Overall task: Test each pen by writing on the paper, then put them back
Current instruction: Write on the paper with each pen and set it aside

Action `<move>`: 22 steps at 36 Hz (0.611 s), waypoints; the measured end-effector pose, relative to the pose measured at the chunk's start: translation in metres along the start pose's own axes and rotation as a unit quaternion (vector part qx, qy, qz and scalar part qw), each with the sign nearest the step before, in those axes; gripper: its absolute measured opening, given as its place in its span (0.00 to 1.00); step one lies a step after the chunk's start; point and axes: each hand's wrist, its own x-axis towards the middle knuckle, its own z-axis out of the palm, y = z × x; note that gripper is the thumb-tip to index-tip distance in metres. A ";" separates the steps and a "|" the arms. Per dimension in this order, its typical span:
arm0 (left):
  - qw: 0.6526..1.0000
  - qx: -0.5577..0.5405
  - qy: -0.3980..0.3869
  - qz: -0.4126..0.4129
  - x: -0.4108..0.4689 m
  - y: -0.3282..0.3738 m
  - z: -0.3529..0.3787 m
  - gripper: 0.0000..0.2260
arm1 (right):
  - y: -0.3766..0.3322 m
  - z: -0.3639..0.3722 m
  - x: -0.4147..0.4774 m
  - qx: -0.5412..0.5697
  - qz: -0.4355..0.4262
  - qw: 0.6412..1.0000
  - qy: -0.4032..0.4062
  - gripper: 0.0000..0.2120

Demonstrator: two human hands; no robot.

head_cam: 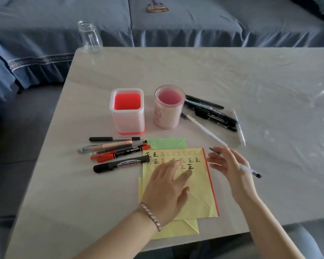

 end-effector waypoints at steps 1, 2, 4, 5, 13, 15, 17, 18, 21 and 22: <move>1.000 0.023 -0.017 0.006 0.001 0.002 0.004 0.17 | 0.002 0.000 0.002 -0.012 0.002 1.000 0.003 0.12; 0.998 0.048 -0.034 0.008 0.002 0.003 0.008 0.19 | 0.004 0.001 0.004 -0.021 0.003 1.000 0.004 0.13; 0.995 0.081 -0.060 0.007 0.005 0.003 0.015 0.22 | 0.009 0.004 0.008 -0.026 0.005 1.000 0.007 0.13; 0.994 0.081 -0.072 0.007 0.005 0.003 0.019 0.23 | 0.011 0.006 0.009 -0.024 0.004 1.000 0.007 0.12; 0.992 0.080 -0.098 0.017 0.002 -0.009 0.030 0.24 | 0.026 0.017 0.018 -0.093 -0.038 0.994 0.045 0.11; 0.992 0.080 -0.096 0.015 0.003 -0.009 0.030 0.24 | 0.031 0.018 0.018 -0.116 -0.042 0.990 0.071 0.15; 0.992 0.076 -0.095 0.013 0.003 -0.009 0.030 0.24 | 0.037 0.019 0.019 -0.135 -0.048 0.984 0.102 0.18; 0.993 0.070 -0.094 0.012 0.003 -0.009 0.030 0.23 | 0.039 0.020 0.019 -0.143 -0.053 0.981 0.116 0.19; 0.995 0.051 -0.087 0.006 0.003 -0.008 0.030 0.23 | 0.044 0.022 0.019 -0.173 -0.073 0.972 0.142 0.22; 0.995 0.048 -0.086 0.005 0.002 -0.008 0.031 0.23 | 0.045 0.022 0.020 -0.181 -0.080 0.969 0.148 0.22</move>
